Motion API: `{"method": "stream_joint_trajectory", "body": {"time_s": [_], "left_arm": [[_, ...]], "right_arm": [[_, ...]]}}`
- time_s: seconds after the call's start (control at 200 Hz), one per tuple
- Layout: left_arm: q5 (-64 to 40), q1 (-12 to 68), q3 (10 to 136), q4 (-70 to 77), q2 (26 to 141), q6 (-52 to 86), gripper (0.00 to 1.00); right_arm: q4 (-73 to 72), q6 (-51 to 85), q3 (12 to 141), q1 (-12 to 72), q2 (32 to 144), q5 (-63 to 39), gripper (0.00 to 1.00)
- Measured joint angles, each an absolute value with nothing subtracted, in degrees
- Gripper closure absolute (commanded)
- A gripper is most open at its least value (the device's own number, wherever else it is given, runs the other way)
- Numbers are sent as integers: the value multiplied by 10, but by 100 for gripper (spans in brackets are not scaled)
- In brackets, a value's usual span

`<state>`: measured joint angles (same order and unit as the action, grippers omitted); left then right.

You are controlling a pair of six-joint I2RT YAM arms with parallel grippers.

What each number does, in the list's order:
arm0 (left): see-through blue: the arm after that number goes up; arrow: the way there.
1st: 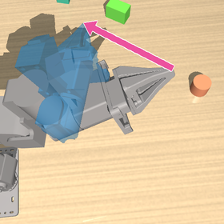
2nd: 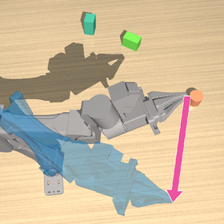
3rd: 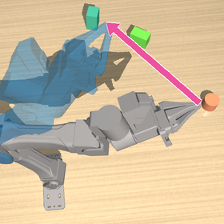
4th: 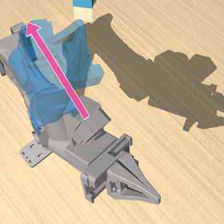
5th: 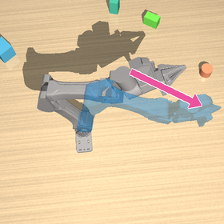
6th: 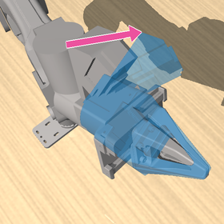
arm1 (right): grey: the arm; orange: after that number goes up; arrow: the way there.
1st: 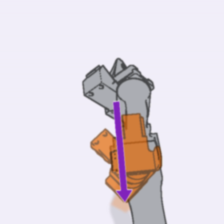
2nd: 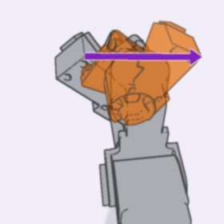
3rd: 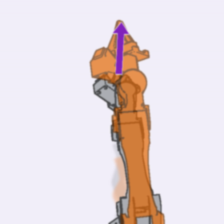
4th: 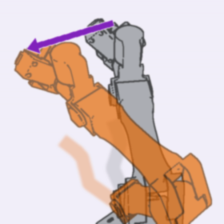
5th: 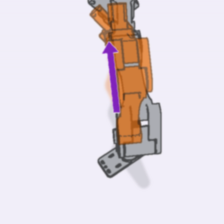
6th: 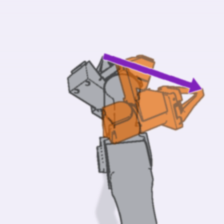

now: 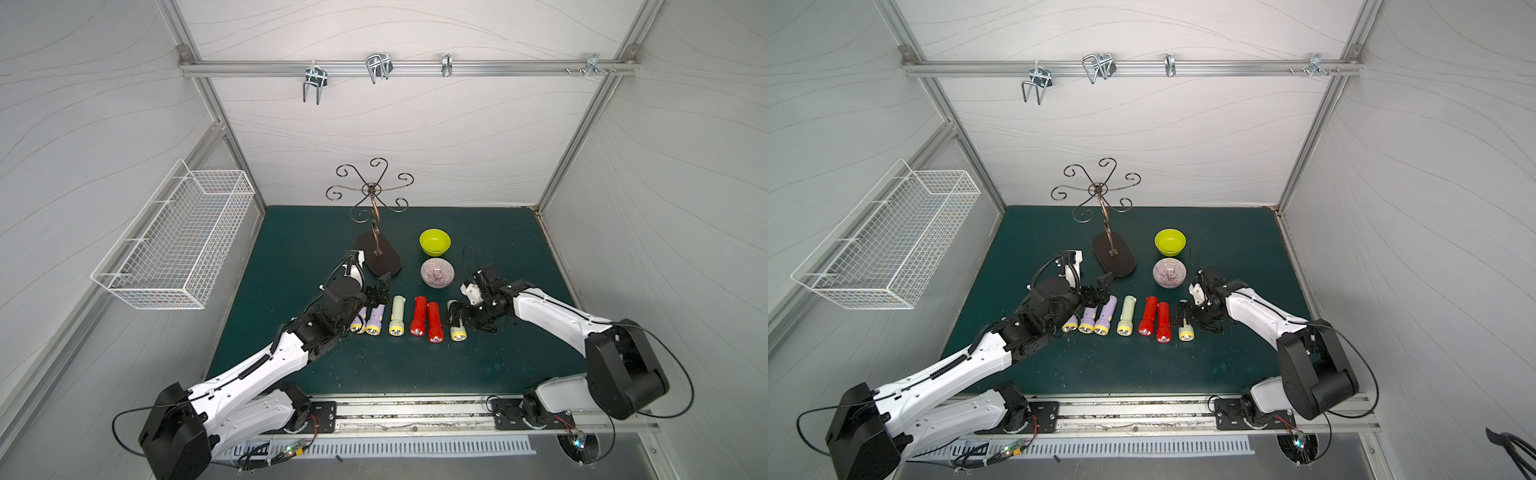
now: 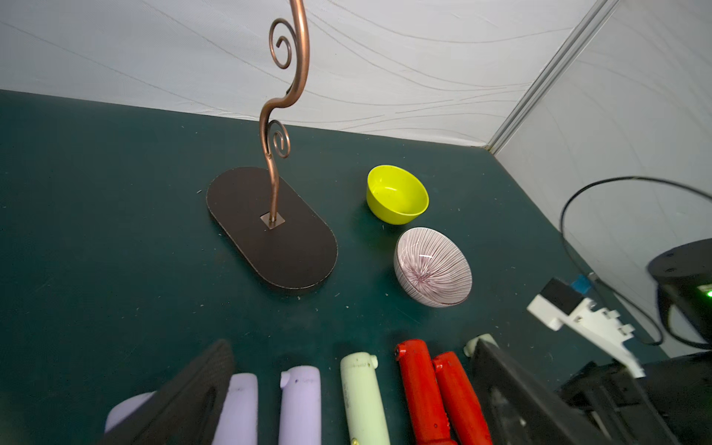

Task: Close the plug at the bottom of the flashlight
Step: Place the flashlight at the center of the board, then reset both arms

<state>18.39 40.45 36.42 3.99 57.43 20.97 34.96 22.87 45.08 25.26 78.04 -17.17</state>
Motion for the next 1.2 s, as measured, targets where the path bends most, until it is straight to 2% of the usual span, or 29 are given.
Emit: {"method": "stream_joint_trajectory", "body": {"time_s": [0.275,0.42,0.56,0.72,0.861,1.011,1.196], "left_arm": [[145,358,379,3,574,219,0],[174,352,404,-27,584,239,0],[238,349,441,-44,607,225,0],[249,321,413,29,622,109,0],[229,233,346,103,644,51,0],[201,112,306,141,698,31,0],[190,60,272,209,764,16,0]], "right_arm": [[395,194,516,204,684,-144,1],[386,199,531,202,656,-110,1],[332,201,525,202,632,-68,1],[217,127,486,201,616,-39,1],[153,50,469,187,652,-32,1],[85,19,460,125,707,-17,1],[-29,16,387,41,758,1,1]]}}
